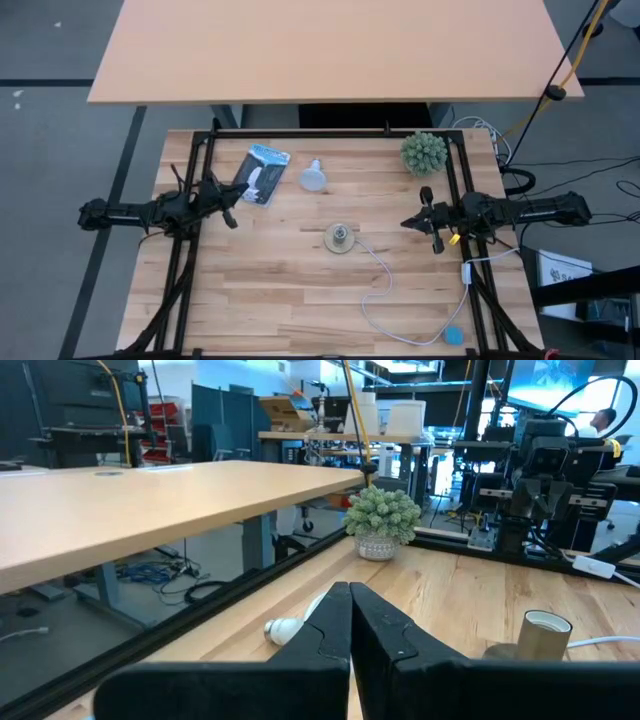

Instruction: Screw lightbulb

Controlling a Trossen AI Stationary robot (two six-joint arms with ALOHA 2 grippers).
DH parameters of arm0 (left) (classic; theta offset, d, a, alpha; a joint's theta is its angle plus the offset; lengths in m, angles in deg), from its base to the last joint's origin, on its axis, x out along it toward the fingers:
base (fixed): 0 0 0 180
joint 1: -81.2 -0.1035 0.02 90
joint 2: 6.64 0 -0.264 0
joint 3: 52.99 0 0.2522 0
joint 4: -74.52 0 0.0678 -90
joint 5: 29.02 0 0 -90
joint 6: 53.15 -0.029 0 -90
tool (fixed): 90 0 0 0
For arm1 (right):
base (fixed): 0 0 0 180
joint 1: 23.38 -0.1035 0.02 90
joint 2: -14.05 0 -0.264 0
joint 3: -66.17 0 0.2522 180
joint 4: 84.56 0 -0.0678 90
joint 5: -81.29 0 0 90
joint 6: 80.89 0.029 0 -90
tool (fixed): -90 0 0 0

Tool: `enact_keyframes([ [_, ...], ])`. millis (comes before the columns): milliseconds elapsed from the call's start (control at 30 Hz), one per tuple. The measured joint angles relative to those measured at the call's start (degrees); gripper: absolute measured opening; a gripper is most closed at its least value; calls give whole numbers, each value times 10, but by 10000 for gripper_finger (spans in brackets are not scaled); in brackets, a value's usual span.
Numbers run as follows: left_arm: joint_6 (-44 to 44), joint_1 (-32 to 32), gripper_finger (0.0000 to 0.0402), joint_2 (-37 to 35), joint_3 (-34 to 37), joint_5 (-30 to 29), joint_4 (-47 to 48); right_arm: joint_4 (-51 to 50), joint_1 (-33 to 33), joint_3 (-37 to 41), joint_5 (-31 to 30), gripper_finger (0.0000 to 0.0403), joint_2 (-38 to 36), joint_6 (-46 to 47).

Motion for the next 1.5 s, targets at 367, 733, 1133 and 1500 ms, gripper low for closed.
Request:
enact_keyframes([
  [367,0,0,0,0,0,0,0,0,0,0,0,0,0,0],
  [733,0,0,0,0,0,0,0,0,0,0,0,0,0,0],
  [1133,19,0,0,0,0,0,-1,0,0,0,0,0,0,0],
  [1500,30,0,0,0,0,0,-1,0,0,0,0,0,0,0],
])
